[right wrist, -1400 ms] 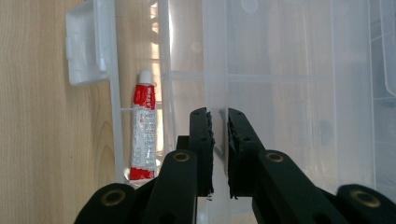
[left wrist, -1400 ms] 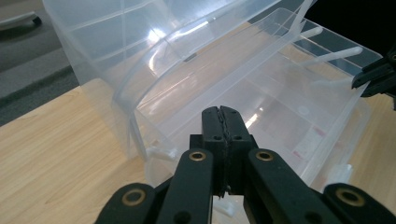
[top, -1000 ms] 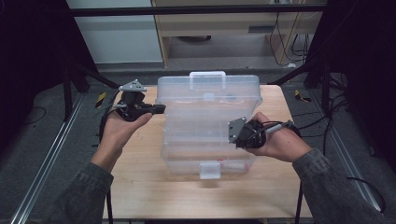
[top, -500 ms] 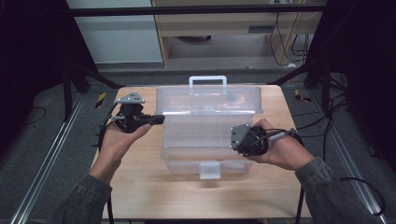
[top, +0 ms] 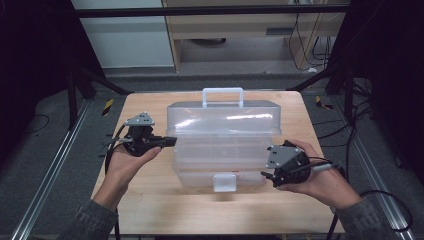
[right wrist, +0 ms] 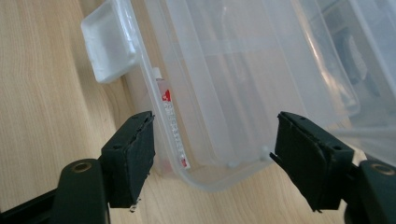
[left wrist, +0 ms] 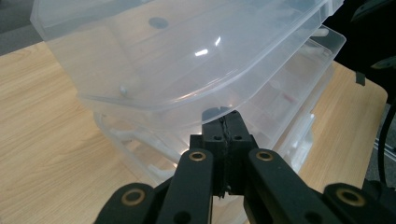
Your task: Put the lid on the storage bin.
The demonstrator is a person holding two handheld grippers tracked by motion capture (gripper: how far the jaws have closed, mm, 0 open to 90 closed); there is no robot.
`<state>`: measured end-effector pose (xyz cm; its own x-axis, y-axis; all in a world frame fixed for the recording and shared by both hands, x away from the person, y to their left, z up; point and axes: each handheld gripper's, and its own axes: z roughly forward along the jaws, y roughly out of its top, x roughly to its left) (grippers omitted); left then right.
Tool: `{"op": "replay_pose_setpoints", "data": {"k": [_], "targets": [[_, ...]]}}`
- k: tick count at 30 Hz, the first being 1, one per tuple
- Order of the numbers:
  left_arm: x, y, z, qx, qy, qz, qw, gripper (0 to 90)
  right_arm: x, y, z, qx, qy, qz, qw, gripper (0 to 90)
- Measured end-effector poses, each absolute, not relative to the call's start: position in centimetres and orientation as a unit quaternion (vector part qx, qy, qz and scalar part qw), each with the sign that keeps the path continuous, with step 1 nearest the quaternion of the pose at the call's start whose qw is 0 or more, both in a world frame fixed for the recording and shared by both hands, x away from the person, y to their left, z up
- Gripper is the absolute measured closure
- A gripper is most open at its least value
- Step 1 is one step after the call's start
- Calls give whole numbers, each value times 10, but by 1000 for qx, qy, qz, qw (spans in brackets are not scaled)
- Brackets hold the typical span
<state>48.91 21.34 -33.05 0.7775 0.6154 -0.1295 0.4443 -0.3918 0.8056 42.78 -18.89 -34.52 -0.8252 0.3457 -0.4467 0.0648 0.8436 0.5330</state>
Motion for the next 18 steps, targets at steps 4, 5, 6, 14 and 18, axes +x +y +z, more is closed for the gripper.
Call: {"op": "replay_pose_setpoints", "data": {"k": [4,5,6,14,18], "targets": [[482,213,-336,827,318,93,454,896,422,-199,-347,133,915,262,279,250],[481,213,-337,827,318,94,454,896,422,-202,-348,139,914,260,279,240],[479,212,-338,828,316,94,453,896,422,-205,-349,143,913,260,279,229],[469,216,-345,824,315,103,459,896,426,-221,-358,189,906,256,278,180],[463,219,-350,823,318,106,459,894,424,-226,-361,193,906,254,279,180]]}}
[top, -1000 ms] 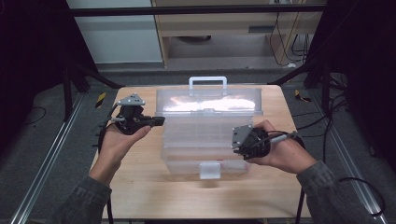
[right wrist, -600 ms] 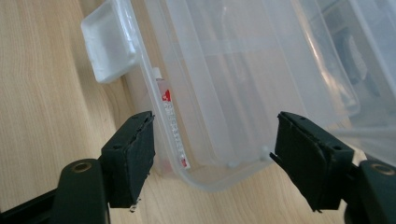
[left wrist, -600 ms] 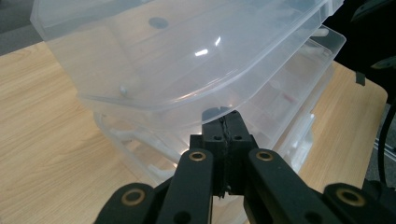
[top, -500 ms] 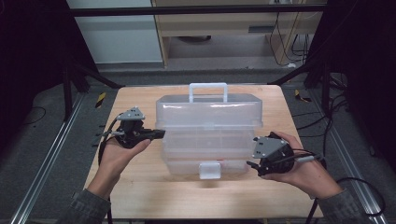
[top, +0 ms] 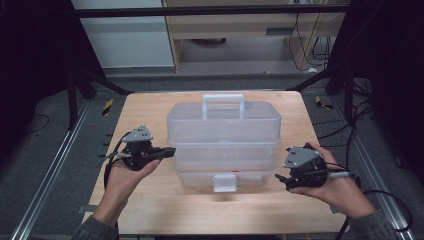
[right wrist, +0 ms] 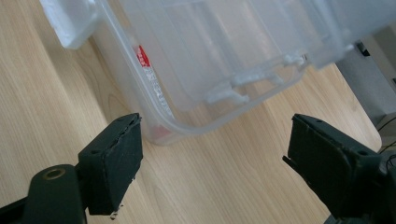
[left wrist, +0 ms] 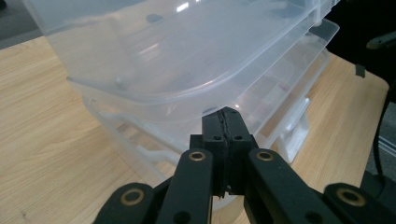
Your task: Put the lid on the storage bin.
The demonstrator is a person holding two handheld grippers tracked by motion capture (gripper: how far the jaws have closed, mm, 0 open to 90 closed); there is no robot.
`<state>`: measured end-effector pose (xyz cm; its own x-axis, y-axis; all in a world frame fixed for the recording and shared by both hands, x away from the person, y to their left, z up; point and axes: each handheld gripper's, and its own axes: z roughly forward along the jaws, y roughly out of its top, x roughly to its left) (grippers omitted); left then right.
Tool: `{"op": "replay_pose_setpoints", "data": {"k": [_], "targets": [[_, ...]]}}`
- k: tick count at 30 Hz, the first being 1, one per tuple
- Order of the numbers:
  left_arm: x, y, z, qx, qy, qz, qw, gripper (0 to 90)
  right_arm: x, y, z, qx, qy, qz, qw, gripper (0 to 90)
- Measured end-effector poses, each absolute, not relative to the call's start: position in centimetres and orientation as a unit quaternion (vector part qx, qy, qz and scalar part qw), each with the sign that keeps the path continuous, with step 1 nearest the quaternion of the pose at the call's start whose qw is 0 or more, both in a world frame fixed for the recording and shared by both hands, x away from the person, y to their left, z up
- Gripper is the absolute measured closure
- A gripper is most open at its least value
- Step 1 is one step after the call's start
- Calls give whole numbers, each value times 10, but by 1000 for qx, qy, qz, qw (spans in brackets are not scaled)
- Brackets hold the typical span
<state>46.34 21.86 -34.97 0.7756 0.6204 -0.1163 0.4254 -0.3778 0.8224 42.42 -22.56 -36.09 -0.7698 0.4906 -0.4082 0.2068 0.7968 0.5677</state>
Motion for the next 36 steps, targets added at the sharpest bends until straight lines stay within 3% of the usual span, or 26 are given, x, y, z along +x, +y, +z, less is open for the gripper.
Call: {"op": "replay_pose_setpoints", "data": {"k": [22,36], "targets": [[453,228,-382,815,333,107,462,895,418,-261,-377,240,897,244,279,186],[450,229,-390,822,331,109,451,895,423,-262,-386,251,895,242,278,187]]}}
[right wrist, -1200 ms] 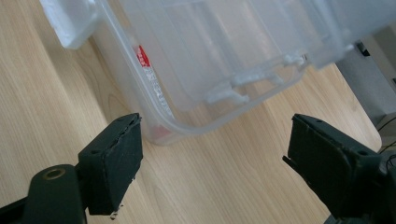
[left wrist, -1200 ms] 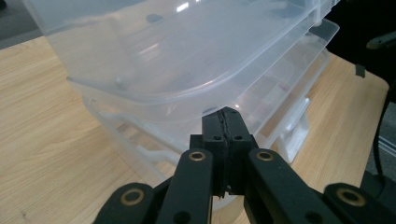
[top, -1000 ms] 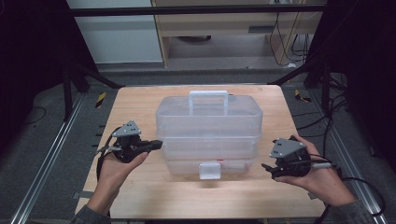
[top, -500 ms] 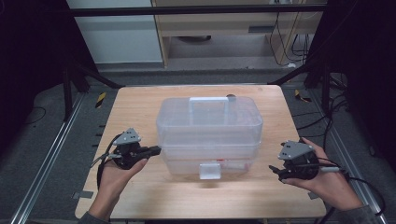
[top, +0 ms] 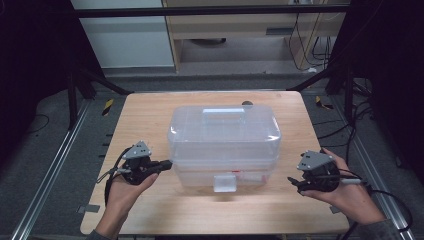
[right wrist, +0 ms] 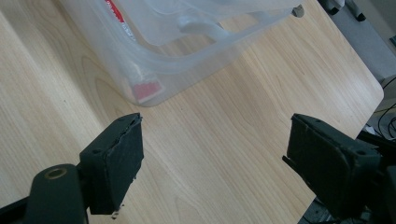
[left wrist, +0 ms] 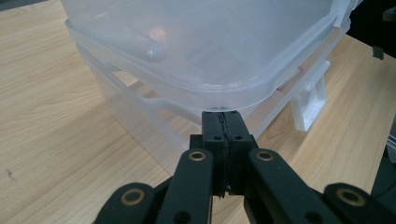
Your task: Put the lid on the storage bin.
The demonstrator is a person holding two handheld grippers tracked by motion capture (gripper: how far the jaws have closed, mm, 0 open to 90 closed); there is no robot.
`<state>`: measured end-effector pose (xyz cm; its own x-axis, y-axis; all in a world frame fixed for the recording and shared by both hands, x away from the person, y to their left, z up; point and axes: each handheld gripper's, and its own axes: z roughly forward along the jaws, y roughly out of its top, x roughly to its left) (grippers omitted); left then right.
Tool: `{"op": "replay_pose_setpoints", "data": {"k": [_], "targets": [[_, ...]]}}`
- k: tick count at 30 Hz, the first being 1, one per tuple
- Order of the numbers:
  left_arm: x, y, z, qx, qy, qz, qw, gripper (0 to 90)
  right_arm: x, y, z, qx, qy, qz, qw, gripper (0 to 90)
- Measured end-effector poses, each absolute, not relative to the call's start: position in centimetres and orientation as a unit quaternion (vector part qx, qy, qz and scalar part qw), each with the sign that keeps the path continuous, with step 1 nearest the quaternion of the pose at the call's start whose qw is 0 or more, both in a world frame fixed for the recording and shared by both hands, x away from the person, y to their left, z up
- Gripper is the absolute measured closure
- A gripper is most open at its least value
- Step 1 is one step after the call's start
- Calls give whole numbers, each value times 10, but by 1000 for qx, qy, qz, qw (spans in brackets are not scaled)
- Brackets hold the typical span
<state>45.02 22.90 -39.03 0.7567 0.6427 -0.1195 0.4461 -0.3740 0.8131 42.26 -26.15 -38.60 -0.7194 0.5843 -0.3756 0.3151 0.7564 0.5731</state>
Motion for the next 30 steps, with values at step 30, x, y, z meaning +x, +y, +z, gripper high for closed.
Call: {"op": "replay_pose_setpoints", "data": {"k": [30], "targets": [[560,301,-438,795,463,141,366,897,548,-292,-429,445,813,259,274,204]]}}
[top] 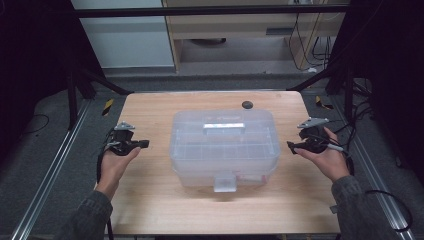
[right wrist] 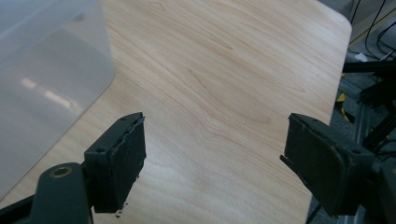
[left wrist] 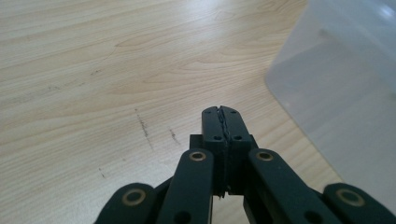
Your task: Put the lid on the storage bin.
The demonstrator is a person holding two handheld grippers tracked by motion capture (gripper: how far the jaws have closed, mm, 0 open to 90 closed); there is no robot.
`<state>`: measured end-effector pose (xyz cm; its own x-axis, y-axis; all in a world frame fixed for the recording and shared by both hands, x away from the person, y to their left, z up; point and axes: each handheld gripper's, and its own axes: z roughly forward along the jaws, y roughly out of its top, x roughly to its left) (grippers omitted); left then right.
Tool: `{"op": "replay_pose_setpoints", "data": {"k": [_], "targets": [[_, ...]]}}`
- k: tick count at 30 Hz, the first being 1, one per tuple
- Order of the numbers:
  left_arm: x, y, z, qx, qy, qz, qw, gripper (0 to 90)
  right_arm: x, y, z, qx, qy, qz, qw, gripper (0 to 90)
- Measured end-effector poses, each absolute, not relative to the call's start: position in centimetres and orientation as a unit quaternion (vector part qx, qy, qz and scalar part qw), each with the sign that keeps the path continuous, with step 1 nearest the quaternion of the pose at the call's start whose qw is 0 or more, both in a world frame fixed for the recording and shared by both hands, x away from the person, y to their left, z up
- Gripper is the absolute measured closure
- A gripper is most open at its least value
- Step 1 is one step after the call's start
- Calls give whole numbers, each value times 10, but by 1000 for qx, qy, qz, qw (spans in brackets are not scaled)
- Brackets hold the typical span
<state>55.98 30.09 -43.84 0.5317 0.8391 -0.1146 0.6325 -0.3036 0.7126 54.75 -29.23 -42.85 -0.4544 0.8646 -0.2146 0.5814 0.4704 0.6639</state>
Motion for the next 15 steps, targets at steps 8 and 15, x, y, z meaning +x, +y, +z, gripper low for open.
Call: {"op": "replay_pose_setpoints", "data": {"k": [8,15], "targets": [[583,285,-457,820,444,162,323,894,583,-297,-449,502,781,268,257,223],[593,289,-466,811,456,164,328,893,598,-303,-459,521,767,278,249,211]]}}
